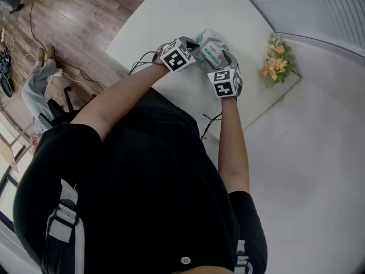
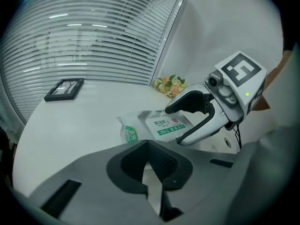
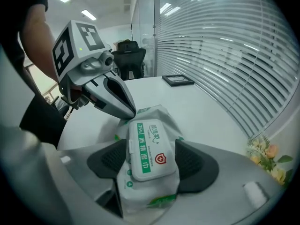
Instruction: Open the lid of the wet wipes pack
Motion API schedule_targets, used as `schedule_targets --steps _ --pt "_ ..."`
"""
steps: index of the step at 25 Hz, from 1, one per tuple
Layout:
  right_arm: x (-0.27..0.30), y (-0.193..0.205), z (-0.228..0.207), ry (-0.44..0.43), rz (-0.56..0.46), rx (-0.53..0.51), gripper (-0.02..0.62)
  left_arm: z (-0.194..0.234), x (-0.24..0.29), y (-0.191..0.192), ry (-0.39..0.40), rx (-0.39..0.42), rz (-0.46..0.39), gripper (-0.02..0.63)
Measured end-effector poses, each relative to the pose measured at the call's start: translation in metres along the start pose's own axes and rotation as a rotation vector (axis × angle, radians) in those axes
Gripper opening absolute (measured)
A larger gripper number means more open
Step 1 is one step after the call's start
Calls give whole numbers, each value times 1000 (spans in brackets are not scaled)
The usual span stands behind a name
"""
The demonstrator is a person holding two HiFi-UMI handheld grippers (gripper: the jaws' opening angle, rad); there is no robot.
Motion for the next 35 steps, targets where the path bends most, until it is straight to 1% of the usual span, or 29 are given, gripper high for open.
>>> schedule_targets --steps 5,10,14,17,22,28,31,35 --pt "6 -2 -2 -4 15 -21 333 4 2 3 -6 -29 -12 5" --pt "6 -3 -1 -3 19 -27 333 6 2 6 8 -47 -31 5" --pt "2 -7 -2 13 13 -40 323 6 3 5 11 -46 -20 5" --pt "0 -8 -3 20 11 -30 322 8 4 6 21 -55 -23 5" --pt "-4 -11 -4 35 8 -36 322 7 5 4 22 -33 -10 5" --pt "-8 -13 -4 50 5 -44 322 7 5 4 17 -32 0 5" --pt "-10 -15 -8 66 -15 -28 317 8 8 4 18 -31 9 5" --pt "-21 -24 -19 101 -61 38 294 8 5 4 20 -35 7 5"
Point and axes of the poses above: the fingertips, and each gripper's own axes: x forward along the fingers, z to its left, y out of its underside, the point moved 7 cm from there along -x, backward along the fingers, and after that the axes turned 11 degrees about y, right-handed, at the moved point
